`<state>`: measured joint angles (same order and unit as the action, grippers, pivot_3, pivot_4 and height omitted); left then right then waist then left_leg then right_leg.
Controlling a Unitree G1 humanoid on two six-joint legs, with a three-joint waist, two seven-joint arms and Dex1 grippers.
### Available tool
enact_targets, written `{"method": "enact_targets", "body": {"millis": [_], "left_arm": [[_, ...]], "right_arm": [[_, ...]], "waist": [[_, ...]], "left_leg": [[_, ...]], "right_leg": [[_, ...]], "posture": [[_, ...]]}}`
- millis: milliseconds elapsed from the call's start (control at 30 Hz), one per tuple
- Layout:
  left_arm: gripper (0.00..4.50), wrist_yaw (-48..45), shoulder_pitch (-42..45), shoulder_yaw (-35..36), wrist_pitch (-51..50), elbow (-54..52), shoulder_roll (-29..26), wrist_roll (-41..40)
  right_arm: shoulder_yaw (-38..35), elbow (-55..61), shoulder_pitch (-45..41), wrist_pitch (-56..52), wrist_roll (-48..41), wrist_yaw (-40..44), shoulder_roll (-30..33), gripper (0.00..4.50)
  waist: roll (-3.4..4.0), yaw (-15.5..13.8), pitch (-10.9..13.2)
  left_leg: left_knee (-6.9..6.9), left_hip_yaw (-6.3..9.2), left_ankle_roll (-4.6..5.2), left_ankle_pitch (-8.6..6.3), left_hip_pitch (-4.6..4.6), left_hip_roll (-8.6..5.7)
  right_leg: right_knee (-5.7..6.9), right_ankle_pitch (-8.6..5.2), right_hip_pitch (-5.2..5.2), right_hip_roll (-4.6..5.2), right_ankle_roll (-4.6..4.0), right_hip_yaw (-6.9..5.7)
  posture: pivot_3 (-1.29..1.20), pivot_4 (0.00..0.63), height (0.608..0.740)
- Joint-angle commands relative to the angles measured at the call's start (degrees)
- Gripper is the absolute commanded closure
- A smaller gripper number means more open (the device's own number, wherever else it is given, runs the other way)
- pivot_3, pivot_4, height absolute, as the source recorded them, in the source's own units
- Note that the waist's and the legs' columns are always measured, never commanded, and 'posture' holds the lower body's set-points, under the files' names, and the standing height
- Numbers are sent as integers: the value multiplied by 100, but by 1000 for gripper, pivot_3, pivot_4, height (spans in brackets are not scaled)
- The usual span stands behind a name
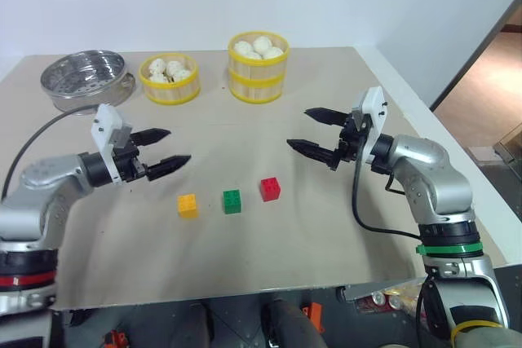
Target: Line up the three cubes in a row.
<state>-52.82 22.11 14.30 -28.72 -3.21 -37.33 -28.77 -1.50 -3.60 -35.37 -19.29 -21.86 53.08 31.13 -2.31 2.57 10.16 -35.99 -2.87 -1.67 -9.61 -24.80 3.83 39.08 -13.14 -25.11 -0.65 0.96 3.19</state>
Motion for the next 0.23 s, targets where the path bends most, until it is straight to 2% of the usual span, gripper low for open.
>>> {"method": "enact_targets", "body": {"millis": [33,233], "left_arm": [[47,1003,-241,339,490,62,196,498],[47,1493,-808,120,1149,88,351,1076]], "right_arm": [[-65,15,325,476,271,-287,-84,0],[-68,-33,593,637,375,-515,-270,0]], "waist": [[-1,-3,-1],[-1,9,-1]], "left_leg": [[0,0,0,0,-2,0],[3,-11,0,0,-2,0]], "right_leg": [[-1,1,-2,0,1,2],[-1,4,-9,0,3,16]], "posture": [[0,150,740],[0,150,740]]}}
